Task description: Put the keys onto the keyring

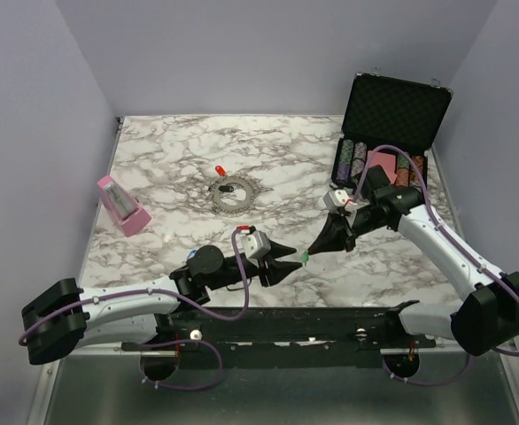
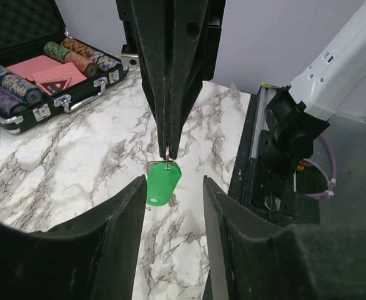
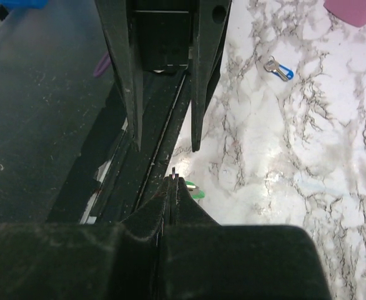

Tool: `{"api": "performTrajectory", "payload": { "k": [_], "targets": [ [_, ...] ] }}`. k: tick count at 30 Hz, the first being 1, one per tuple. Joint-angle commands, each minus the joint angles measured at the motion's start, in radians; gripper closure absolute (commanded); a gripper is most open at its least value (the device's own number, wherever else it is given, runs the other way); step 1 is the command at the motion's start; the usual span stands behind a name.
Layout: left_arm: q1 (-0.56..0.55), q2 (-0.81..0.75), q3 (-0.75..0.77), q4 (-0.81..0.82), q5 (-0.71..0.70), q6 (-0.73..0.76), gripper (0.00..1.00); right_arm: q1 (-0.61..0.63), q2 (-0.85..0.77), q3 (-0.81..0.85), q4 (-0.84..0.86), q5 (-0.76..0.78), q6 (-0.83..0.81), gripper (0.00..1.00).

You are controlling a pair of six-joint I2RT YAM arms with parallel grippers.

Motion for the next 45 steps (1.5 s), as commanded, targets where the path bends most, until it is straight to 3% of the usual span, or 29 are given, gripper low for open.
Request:
{"api": "performTrajectory", "payload": {
  "k": [1,11,25,36,41,45],
  "targets": [
    [-0.001,0.010,0.001,0.051,0.055,0.014,0.51,-0.006,-0.031,-0.027,0.003,-0.086,-0.021,0.99],
    [-0.003,0.062,0.024,0.069,0.075,0.013,0.52,-0.010,-0.039,-0.045,0.043,-0.111,0.030,1.00],
    [-0.006,0.094,0.032,0.106,0.079,0.007,0.61,-0.010,-0.059,-0.091,0.129,-0.123,0.120,1.00],
    [-0.006,0.137,0.057,0.120,0.096,-0.007,0.80,-0.010,-0.066,-0.109,0.157,-0.137,0.151,1.00],
    [-0.006,0.133,0.058,0.109,0.090,-0.006,1.00,-0.009,-0.074,-0.119,0.173,-0.128,0.168,1.00],
    [-0.006,0.117,0.061,0.069,0.069,-0.019,1.00,-0.010,-0.086,-0.132,0.198,-0.114,0.194,1.00]
  ]
}}
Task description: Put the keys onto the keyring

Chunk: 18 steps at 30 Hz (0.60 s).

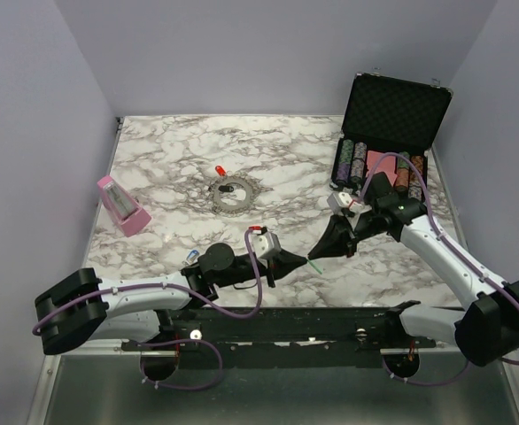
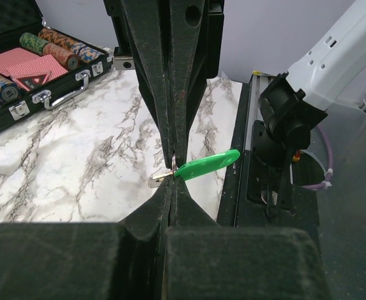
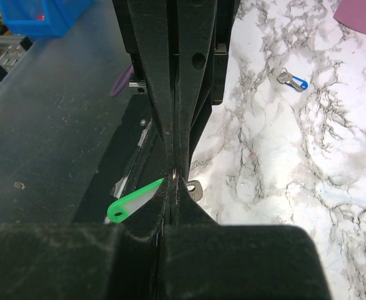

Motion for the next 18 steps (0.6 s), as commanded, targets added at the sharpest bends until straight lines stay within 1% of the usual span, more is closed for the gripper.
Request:
{"api": "performTrajectory", "payload": {
  "k": [1,4,5,7,9,14,18],
  "targets": [
    [-0.005,-0.016,0.038,-0.024,0.005,-0.017,1.00,-0.002,-0.026,-0.032,0.054,-0.017,0.033,1.00],
    [-0.005,-0.027,0.043,-0.046,0.000,-0.020,1.00,-0.004,-0.032,-0.039,0.060,-0.009,0.038,1.00],
    [-0.003,-0.030,0.041,-0.049,-0.001,-0.023,0.97,-0.002,-0.032,-0.041,0.063,-0.009,0.038,1.00],
    [-0.003,-0.036,0.036,-0.043,-0.001,-0.026,0.84,-0.002,-0.035,-0.038,0.064,-0.011,0.044,1.00],
    [-0.003,-0.041,0.027,-0.024,0.000,-0.032,0.81,-0.002,-0.032,-0.036,0.061,-0.012,0.046,1.00],
    [-0.005,-0.041,0.035,-0.032,0.012,-0.037,0.81,-0.002,-0.031,-0.039,0.063,-0.017,0.044,1.00],
    [-0.005,-0.026,0.050,-0.041,0.029,-0.038,0.84,-0.004,-0.031,-0.038,0.065,-0.020,0.046,1.00]
  ]
}}
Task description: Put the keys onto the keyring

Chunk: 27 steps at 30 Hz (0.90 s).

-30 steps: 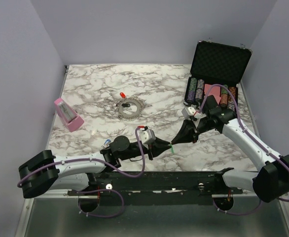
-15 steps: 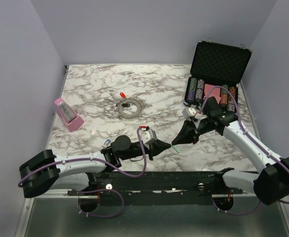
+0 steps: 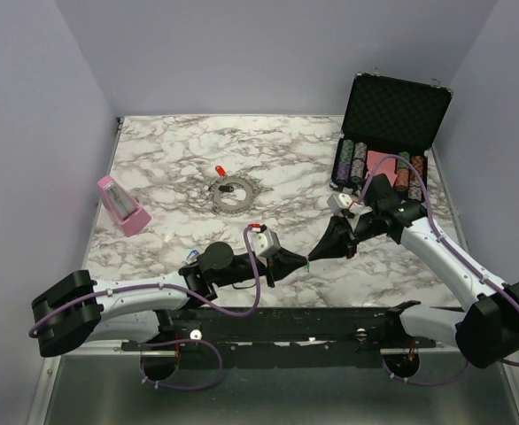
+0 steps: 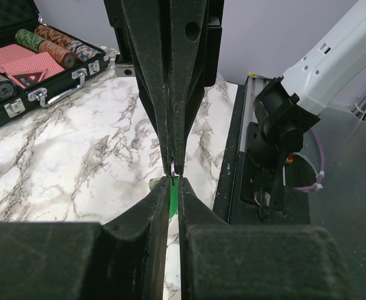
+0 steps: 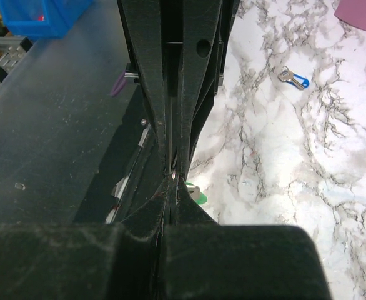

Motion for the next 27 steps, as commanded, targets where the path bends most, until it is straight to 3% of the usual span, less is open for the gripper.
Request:
{"api": "performTrajectory", "payload": {
  "k": [1,4,9,19,27],
  "targets": [
    [-0.005,0.006,0.037,0.008,0.032,-0.013,0.87,-0.002,-0.014,-0.010,0.021,-0.020,0.008,1.00],
    [-0.005,0.008,0.034,0.005,0.034,-0.013,1.00,-0.002,-0.014,-0.013,0.024,-0.020,0.013,1.00],
    [-0.005,-0.012,0.072,-0.108,0.021,0.002,1.00,-0.002,-0.018,-0.017,0.024,0.007,0.013,0.94],
    [-0.003,-0.026,0.264,-0.587,0.001,0.093,1.00,-0.002,-0.028,-0.010,-0.009,0.096,-0.022,0.88],
    [-0.005,0.023,0.382,-0.774,0.014,0.147,1.00,0.000,-0.012,0.013,-0.057,0.121,-0.067,0.84]
  ]
}}
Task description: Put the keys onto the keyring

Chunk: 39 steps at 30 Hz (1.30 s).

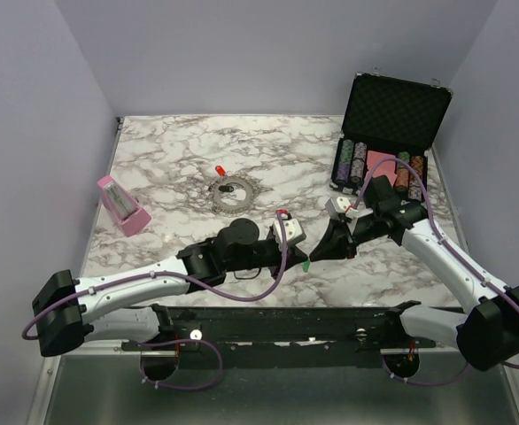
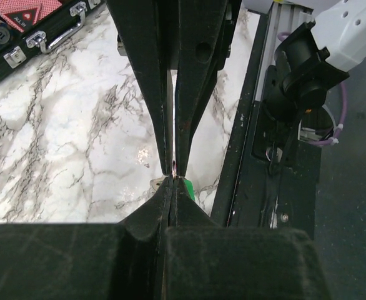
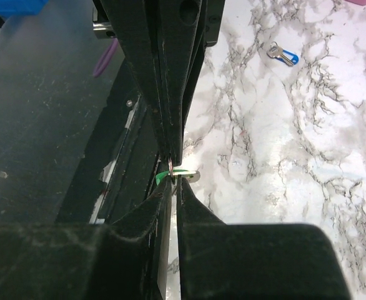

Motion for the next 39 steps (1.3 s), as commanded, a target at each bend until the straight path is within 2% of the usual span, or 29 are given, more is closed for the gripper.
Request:
{"api": "performTrajectory", "payload": {
  "k": [1,6,12,23,39],
  "targets": [
    [-0.005,0.033,0.069,-0.139,0.012,0.048,1.00,0.002,0.004,0.024,-0.040,0.029,-0.040,0.83],
    [-0.005,0.056,0.100,-0.196,0.023,0.057,1.00,0.002,0.000,0.027,-0.047,0.028,-0.043,0.75],
    [-0.003,0.082,0.144,-0.245,0.042,0.066,1.00,0.002,0.001,0.028,-0.056,0.012,-0.047,0.75],
    [-0.003,0.098,0.162,-0.242,0.052,0.051,1.00,0.016,0.009,0.002,-0.025,0.037,-0.034,0.71],
    [0.000,0.101,0.161,-0.223,0.042,0.037,1.00,0.048,0.015,-0.021,-0.013,0.088,-0.043,0.79]
  ]
}}
